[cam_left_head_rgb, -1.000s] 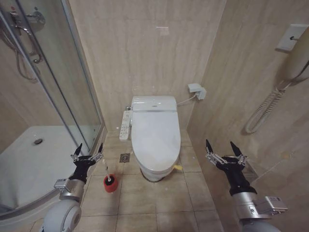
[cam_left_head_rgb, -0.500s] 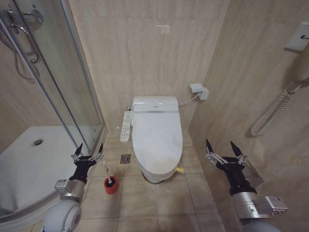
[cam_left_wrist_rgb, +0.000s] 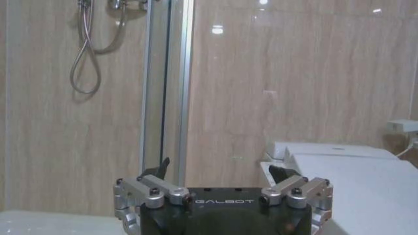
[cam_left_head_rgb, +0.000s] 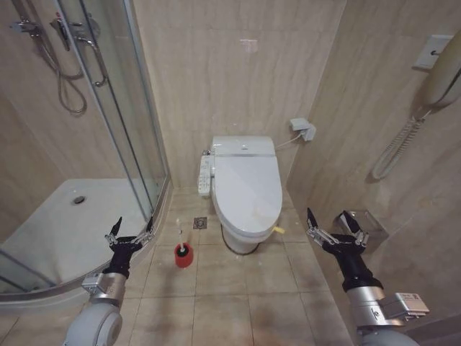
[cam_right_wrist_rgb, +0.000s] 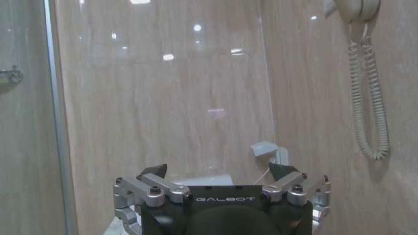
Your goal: Open the toilet lid, clean the toilet bowl with a toilet brush, close the toilet lid, and flush.
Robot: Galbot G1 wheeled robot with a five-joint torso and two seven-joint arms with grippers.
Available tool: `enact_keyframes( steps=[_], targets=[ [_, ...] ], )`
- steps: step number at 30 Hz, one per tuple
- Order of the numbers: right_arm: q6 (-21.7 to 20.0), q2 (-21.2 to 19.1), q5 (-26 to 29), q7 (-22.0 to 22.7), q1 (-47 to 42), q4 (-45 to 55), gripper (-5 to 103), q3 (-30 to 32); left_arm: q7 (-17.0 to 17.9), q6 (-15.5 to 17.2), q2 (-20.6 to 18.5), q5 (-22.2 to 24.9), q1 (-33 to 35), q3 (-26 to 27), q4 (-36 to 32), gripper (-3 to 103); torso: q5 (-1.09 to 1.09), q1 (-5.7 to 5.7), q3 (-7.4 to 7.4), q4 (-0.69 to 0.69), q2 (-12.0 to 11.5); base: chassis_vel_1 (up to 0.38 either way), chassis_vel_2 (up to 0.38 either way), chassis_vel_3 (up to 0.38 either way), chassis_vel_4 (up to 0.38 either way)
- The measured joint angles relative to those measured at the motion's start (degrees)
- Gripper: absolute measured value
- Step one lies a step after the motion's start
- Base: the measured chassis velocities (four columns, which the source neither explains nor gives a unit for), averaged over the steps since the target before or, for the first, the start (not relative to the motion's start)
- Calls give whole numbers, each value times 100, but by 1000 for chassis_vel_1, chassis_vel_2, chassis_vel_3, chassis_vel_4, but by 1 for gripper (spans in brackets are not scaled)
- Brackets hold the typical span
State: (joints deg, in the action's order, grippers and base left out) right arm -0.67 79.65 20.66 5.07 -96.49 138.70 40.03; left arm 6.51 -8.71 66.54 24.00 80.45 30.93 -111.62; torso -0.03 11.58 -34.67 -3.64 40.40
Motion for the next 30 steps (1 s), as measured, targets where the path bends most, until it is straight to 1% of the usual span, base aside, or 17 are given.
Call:
enact_keyframes(
  steps=[2,6,14,23,27,30],
  targets=[
    [0,-1,0,2,1,0,100,0,-35,-33,15,-3,3,-3,9,100,5,4,-2,-3,-2,-15,-5,38,5],
    [0,-1,0,3,2,0,100,0,-113,-94,31,-8,15,-5,34,100,4,8,-3,-5,-4,-146,-13,96,-13],
    [0,0,0,2,2,0,100,0,-209,-202,69,-41,85,5,98,100,2,6,-2,0,-4,-94,-62,93,56],
    [0,-2,0,4,1,-1,100,1,-240,-301,73,-64,120,27,170,100,6,3,-2,-4,-3,-116,-149,120,157],
    [0,-1,0,4,1,-1,100,1,-244,-331,89,-69,134,37,198,100,4,5,-2,-4,-4,-41,-26,32,18],
    [0,1,0,3,2,0,100,1,-254,-441,131,-127,136,48,379,100,3,5,-2,-3,-3,30,56,-34,-46]
  ],
)
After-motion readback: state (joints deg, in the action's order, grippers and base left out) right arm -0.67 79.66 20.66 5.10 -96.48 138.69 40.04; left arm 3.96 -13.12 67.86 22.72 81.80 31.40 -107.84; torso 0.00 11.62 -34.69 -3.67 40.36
